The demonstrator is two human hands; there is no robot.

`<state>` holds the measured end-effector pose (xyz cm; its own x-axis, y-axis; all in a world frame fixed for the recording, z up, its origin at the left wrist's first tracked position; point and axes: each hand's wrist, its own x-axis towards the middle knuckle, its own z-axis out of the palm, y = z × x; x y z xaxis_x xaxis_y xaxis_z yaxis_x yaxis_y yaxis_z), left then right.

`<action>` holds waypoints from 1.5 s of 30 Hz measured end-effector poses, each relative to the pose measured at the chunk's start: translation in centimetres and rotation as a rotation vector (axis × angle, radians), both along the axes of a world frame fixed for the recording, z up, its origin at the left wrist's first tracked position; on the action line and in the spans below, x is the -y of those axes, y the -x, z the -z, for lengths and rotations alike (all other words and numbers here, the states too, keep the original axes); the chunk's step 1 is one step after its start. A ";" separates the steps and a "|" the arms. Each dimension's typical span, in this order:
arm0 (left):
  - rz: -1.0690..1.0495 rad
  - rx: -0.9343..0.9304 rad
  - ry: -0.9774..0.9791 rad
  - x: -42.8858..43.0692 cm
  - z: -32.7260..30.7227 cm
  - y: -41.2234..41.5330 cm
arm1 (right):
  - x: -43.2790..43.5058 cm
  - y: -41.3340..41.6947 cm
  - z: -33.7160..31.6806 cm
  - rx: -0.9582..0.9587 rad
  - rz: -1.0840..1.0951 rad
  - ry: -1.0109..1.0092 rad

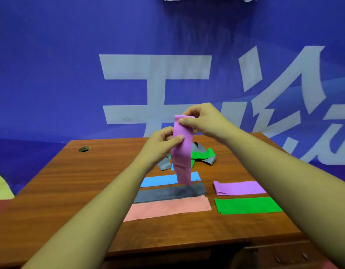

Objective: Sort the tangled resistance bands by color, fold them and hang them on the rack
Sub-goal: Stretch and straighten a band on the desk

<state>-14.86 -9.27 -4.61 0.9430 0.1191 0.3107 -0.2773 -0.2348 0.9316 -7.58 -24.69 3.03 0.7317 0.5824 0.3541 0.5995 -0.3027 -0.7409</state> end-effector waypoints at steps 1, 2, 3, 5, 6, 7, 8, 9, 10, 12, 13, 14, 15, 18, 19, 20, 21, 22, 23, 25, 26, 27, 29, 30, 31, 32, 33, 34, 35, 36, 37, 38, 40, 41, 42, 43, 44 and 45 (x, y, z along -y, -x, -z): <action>0.028 -0.030 0.038 0.6 0.5 -0.2 | 0.5 -0.3 0.1 0.002 0.027 -0.005; 0.075 -0.067 0.095 1.3 1.0 -0.3 | 1.1 -0.7 0.2 -0.009 0.050 -0.013; 0.132 -0.114 0.143 1.8 1.7 -0.5 | 1.6 -1.2 0.3 -0.023 0.071 -0.024; 0.225 -0.211 0.135 3.0 3.0 -0.6 | 2.9 -2.1 0.7 -0.060 0.121 -0.074; 0.250 -0.253 0.086 3.5 3.8 -0.7 | 3.6 -2.6 0.9 -0.083 0.153 -0.112; 0.274 -0.290 0.045 4.0 4.6 -0.7 | 4.4 -3.1 1.0 -0.105 0.191 -0.153; 0.292 -0.324 0.021 4.3 5.4 -0.8 | 5.2 -3.6 1.1 -0.132 0.234 -0.193; 0.305 -0.356 0.008 4.7 6.1 -0.9 | 6.0 -4.2 1.3 -0.164 0.273 -0.234; 0.310 -0.385 -0.004 5.1 6.7 -0.9 | 6.9 -4.7 1.5 -0.198 0.305 -0.271; 0.302 -0.449 -0.036 5.7 7.8 -1.0 | 8.7 -5.9 2.3 -0.257 0.371 -0.315; 0.302 -0.483 -0.041 5.9 8.2 -1.1 | 9.6 -6.5 2.9 -0.280 0.414 -0.322; 0.307 -0.512 -0.039 6.0 8.8 -1.3 | 10.6 -7.1 3.7 -0.300 0.458 -0.325; 0.310 -0.530 -0.037 6.1 9.2 -1.6 | 11.7 -7.7 4.5 -0.319 0.497 -0.330; 0.258 -0.541 -0.121 6.1 10.1 -2.2 | 14.7 -9.4 7.3 -0.359 0.591 -0.328; 0.239 -0.541 -0.147 6.0 10.2 -2.5 | 15.7 -9.8 8.3 -0.371 0.628 -0.327; 0.231 -0.545 -0.135 5.9 10.5 -2.8 | 16.6 -10.2 9.1 -0.386 0.662 -0.330; 0.234 -0.553 -0.092 6.0 10.7 -3.1 | 17.4 -10.5 10.0 -0.399 0.695 -0.339; 0.234 -0.564 -0.049 6.1 10.8 -3.3 | 18.3 -10.8 10.8 -0.409 0.720 -0.346; 0.215 -0.572 -0.031 6.3 11.0 -3.6 | 19.2 -11.1 11.5 -0.423 0.742 -0.351; 0.136 -0.564 -0.051 6.7 11.5 -4.4 | 20.9 -11.6 13.1 -0.464 0.774 -0.348; 0.095 -0.550 -0.052 7.0 11.7 -4.9 | 21.7 -11.8 13.9 -0.481 0.785 -0.343; 0.062 -0.538 -0.043 7.4 11.9 -5.5 | 22.4 -12.0 14.7 -0.494 0.795 -0.341; 0.002 -0.524 -0.083 8.3 12.2 -6.6 | 23.8 -12.4 16.1 -0.515 0.815 -0.333; -0.030 -0.522 -0.139 8.9 12.2 -7.1 | 24.4 -12.5 16.8 -0.526 0.831 -0.317; -0.058 -0.517 -0.192 9.5 12.1 -7.4 | 25.0 -12.5 17.4 -0.532 0.847 -0.299; -0.076 -0.509 -0.229 10.1 12.0 -7.7 | 25.6 -12.6 18.0 -0.534 0.859 -0.281; -0.078 -0.497 -0.255 10.5 12.2 -8.2 | 26.1 -12.6 18.5 -0.537 0.866 -0.268; -0.072 -0.489 -0.283 10.9 12.3 -8.6 | 26.6 -12.7 19.0 -0.544 0.870 -0.254; -0.067 -0.480 -0.315 11.3 12.5 -9.0 | 27.1 -12.8 19.5 -0.549 0.878 -0.235; -0.066 -0.471 -0.351 11.6 12.6 -9.4 | 27.5 -13.0 20.0 -0.551 0.892 -0.216; -0.073 -0.460 -0.384 11.9 12.9 -9.8 | 27.9 -13.2 20.4 -0.538 0.908 -0.200; -0.086 -0.461 -0.404 12.1 13.2 -10.4 | 28.3 -13.5 20.9 -0.512 0.927 -0.181; -0.107 -0.471 -0.428 12.6 13.6 -11.1 | 28.9 -14.2 21.7 -0.450 0.956 -0.124; -0.114 -0.482 -0.437 12.8 13.8 -11.4 | 29.0 -14.4 22.0 -0.428 0.961 -0.088; -0.122 -0.488 -0.455 13.1 14.0 -11.6 | 29.1 -14.6 22.2 -0.411 0.963 -0.057; -0.133 -0.482 -0.490 13.2 14.3 -11.8 | 29.1 -14.7 22.5 -0.401 0.962 -0.031; -0.143 -0.469 -0.539 13.3 14.5 -11.9 | 29.0 -14.9 22.7 -0.389 0.957 -0.012; -0.150 -0.451 -0.593 13.4 14.7 -11.9 | 29.0 -15.1 22.8 -0.378 0.953 0.014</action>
